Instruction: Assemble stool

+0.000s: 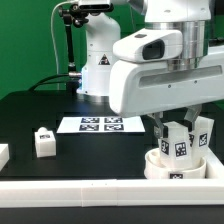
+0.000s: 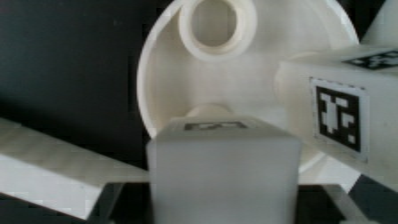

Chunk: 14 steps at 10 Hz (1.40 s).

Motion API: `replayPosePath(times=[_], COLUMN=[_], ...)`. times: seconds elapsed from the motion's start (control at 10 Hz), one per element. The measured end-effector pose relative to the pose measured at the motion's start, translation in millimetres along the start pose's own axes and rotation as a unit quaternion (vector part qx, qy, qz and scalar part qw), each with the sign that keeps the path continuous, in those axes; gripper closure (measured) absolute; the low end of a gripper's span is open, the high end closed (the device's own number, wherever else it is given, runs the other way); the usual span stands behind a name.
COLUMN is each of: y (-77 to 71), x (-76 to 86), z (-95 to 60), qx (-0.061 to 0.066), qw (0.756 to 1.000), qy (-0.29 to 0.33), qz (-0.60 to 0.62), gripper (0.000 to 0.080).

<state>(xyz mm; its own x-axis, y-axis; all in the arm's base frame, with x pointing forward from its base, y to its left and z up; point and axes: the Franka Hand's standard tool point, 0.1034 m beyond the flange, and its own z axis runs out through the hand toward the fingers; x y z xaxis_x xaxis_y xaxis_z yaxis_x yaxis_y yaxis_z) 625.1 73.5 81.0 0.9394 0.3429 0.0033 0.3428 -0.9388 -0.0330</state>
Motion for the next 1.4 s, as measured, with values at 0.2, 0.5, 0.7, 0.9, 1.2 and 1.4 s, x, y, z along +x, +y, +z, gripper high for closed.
replayPosePath(times=[0.2,0.5,0.7,0.9,1.2,1.4], y=[-0.5,-0.9,-1.2,-2.7,-4.4,-5.4], x=[0.1,0.8,2.9,6.2,7.1,7.5], z=[0.1,0.8,1.1,0.8,0.9,0.9], qx=[0.001,0.005,0.015,0.032,0.045,0.048], qw=[0.998,0.983,0.964,0.93,0.882,0.854], qy=[0.0,0.004,0.014,0.022,0.018,0.015], qz=[0.07,0.185,0.265,0.364,0.469,0.517], gripper=[0.0462,0.0462,0.0462,0.0462,0.0462,0.0462])
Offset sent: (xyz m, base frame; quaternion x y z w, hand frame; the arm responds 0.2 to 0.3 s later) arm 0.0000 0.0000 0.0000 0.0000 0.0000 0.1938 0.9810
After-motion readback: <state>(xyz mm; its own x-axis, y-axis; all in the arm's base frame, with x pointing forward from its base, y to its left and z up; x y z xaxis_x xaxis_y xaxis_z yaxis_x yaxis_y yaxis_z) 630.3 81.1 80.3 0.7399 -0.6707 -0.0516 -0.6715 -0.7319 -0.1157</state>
